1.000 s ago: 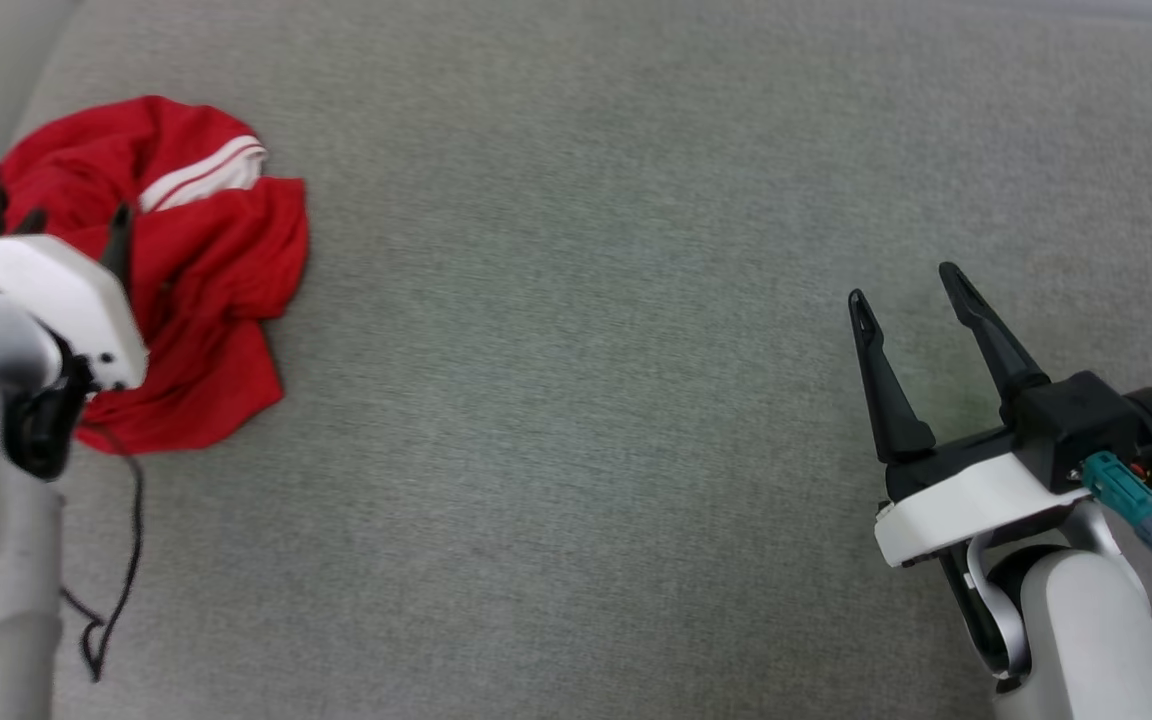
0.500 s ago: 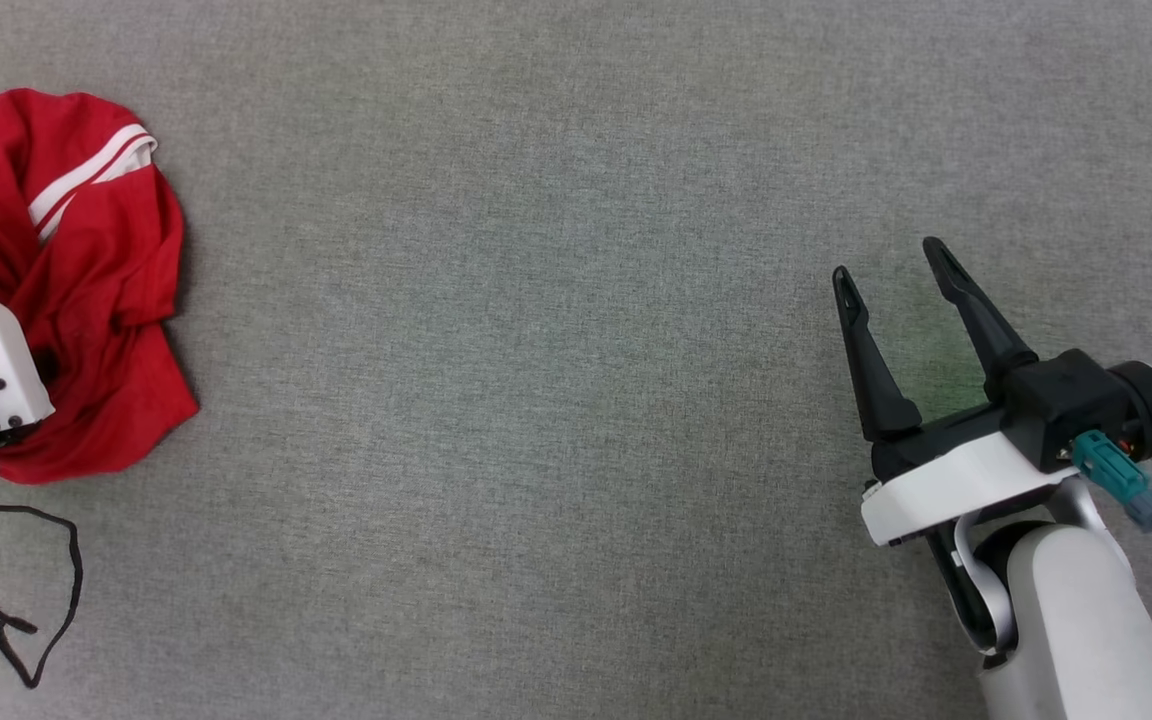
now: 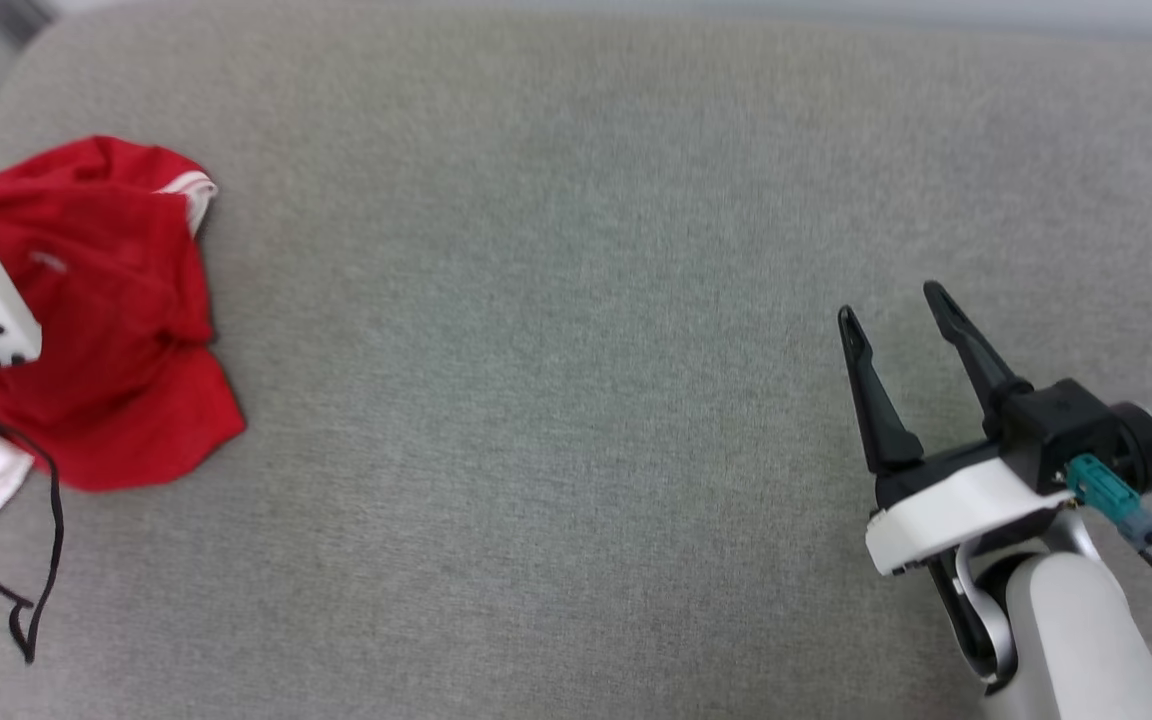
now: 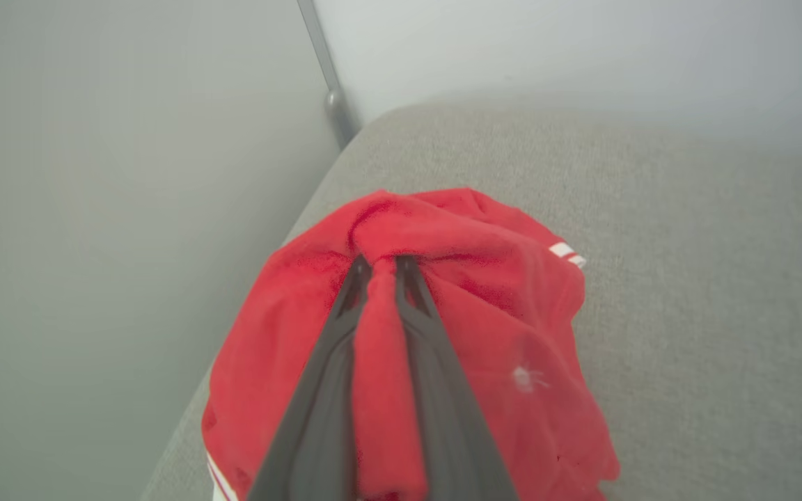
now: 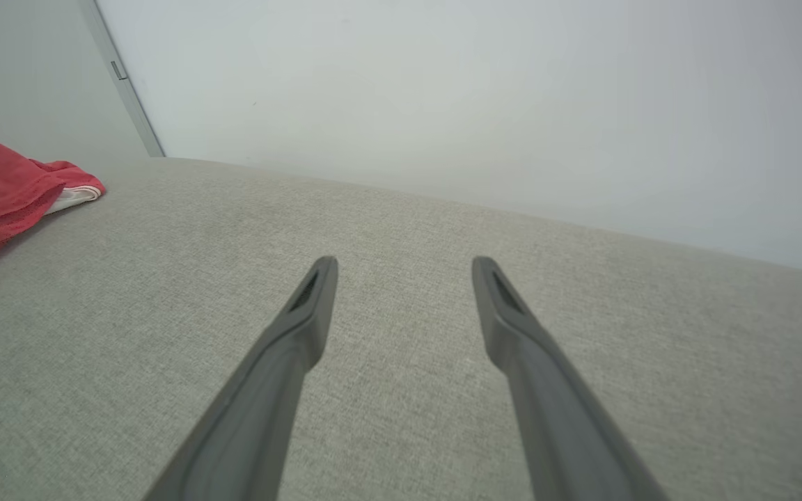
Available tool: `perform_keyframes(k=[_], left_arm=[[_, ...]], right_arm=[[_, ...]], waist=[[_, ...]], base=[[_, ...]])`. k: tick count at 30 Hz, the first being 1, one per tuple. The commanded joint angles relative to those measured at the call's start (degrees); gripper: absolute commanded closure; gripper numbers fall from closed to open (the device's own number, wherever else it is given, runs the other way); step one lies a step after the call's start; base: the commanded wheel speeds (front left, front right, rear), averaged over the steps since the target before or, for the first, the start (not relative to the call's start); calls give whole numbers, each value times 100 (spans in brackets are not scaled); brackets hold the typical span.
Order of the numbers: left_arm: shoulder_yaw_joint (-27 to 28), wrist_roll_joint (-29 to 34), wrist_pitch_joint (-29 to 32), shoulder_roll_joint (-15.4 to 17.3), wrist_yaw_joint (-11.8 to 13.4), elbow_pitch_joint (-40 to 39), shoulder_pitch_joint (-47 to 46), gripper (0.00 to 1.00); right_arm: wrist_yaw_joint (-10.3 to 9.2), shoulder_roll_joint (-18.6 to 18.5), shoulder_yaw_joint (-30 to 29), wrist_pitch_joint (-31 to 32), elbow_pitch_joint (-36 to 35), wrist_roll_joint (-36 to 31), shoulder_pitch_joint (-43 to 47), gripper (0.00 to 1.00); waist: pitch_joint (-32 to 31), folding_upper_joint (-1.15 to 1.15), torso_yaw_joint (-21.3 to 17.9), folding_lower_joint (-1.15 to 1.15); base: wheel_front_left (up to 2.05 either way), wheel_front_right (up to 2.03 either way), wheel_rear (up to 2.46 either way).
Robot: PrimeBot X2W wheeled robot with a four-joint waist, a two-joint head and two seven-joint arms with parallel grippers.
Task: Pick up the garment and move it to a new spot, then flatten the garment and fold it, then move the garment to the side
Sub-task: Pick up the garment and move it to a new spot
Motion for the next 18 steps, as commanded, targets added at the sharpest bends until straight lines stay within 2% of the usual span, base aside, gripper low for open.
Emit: perform_keyframes(k=[1, 9, 14, 18], left_arm=[[-28, 74, -288, -25, 38, -49, -98, 100], [-175, 244, -1610, -304, 49, -165, -237, 100], [-320, 219, -2017, -615, 10, -230, -170, 100], [-495, 174, -2140, -986, -50, -418, -92, 100]], right_arm=[[-2, 13, -40, -32, 15, 27, 132, 0], [-2, 18, -159, -16, 44, 183, 437, 0], [-3, 18, -268, 24, -10, 242, 677, 0], [-2, 16, -365, 94, -125, 243, 826, 0]], waist=[[-315, 0, 45, 0], [-999, 0, -37, 0], [-1399, 0, -258, 0], [-1567, 0, -514, 0]], base=[[0, 0, 0], [0, 0, 0], [0, 0, 0], [0, 0, 0]])
